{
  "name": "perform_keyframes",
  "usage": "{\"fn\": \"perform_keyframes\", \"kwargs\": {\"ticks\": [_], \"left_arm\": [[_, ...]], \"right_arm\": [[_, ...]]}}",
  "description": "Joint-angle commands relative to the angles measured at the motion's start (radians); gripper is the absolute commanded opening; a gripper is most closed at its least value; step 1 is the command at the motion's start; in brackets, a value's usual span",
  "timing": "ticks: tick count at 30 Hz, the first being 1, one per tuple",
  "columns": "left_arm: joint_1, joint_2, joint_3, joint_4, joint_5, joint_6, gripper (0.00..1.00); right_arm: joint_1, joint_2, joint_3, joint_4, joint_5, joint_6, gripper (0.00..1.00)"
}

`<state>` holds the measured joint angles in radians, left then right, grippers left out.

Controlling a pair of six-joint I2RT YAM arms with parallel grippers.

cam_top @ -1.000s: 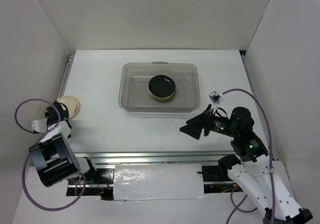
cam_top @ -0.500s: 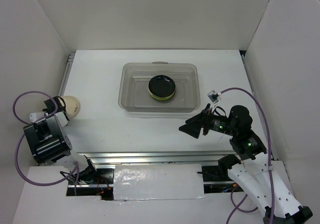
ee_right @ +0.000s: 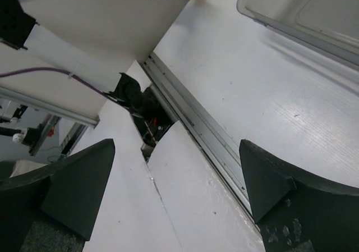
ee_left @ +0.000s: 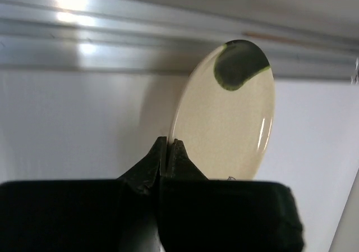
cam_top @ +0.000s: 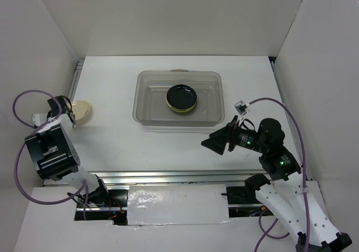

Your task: Place the plates into the plastic bin on the countertop

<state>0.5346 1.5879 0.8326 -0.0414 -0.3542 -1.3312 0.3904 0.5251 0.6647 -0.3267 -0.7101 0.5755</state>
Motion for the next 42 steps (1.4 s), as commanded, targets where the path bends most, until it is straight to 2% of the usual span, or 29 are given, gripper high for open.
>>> {"fn": "perform_keyframes", "kwargs": {"ticks": [1,2,4,6,7,9,10,11,12,13,15,22,30,31,33,35,39,41,42], "left_arm": [[-0.132,-0.146,0.135,-0.195,-0.015,0.081,0.00],[-0.169,-0.190,0.155,-0.190,-0.050,0.139,0.00],[-0.266,-0.285,0.204,-0.120,-0.019,0.251,0.00],[-0.358,-0.295,0.256,-0.101,0.072,0.314,0.00],[-0.390,-0.277,0.332,-0.121,0.107,0.363,0.00],[-0.480,-0.159,0.469,-0.144,0.289,0.442,0.00],[-0.516,-0.105,0.527,-0.175,0.337,0.461,0.00],[-0.562,0.015,0.592,-0.199,0.375,0.492,0.00],[-0.637,0.080,0.656,-0.240,0.436,0.515,0.00],[-0.672,0.134,0.775,-0.312,0.442,0.552,0.00],[-0.764,0.259,0.882,-0.370,0.388,0.570,0.00],[-0.904,0.346,0.858,-0.301,0.382,0.606,0.00],[-0.926,0.372,0.790,-0.244,0.408,0.610,0.00],[-0.926,0.380,0.795,-0.250,0.409,0.610,0.10],[-0.932,0.380,0.800,-0.268,0.391,0.609,0.39],[-0.943,0.356,0.795,-0.273,0.370,0.613,0.99],[-0.963,0.243,0.798,-0.299,0.362,0.662,0.99],[-1.017,0.129,0.839,-0.421,0.243,0.711,0.99],[-1.036,0.094,0.853,-0.486,0.098,0.743,0.99]], "right_arm": [[0.007,-0.005,0.079,-0.035,0.058,-0.037,1.00],[0.007,-0.005,0.088,-0.054,0.076,-0.040,1.00],[0.007,-0.014,0.113,-0.101,0.162,-0.036,1.00],[0.005,-0.030,0.137,-0.127,0.259,-0.023,1.00],[0.002,-0.034,0.147,-0.150,0.285,-0.020,1.00],[-0.005,-0.031,0.177,-0.190,0.360,-0.003,1.00],[-0.008,-0.027,0.187,-0.205,0.383,0.006,1.00],[-0.012,-0.024,0.206,-0.216,0.402,0.021,1.00],[-0.015,-0.023,0.214,-0.236,0.426,0.027,1.00],[-0.021,-0.023,0.223,-0.245,0.434,0.032,1.00],[-0.025,-0.028,0.246,-0.273,0.448,0.038,1.00],[-0.039,-0.039,0.283,-0.324,0.465,0.018,1.00],[-0.042,-0.034,0.282,-0.308,0.419,0.011,1.00],[-0.039,-0.034,0.279,-0.308,0.416,0.012,1.00],[-0.042,-0.031,0.277,-0.301,0.403,0.009,1.00],[-0.041,-0.030,0.274,-0.295,0.387,0.006,1.00],[-0.042,-0.027,0.289,-0.305,0.386,-0.025,1.00],[-0.039,-0.013,0.341,-0.371,0.450,-0.054,1.00],[-0.039,-0.002,0.360,-0.397,0.503,-0.068,1.00]]}}
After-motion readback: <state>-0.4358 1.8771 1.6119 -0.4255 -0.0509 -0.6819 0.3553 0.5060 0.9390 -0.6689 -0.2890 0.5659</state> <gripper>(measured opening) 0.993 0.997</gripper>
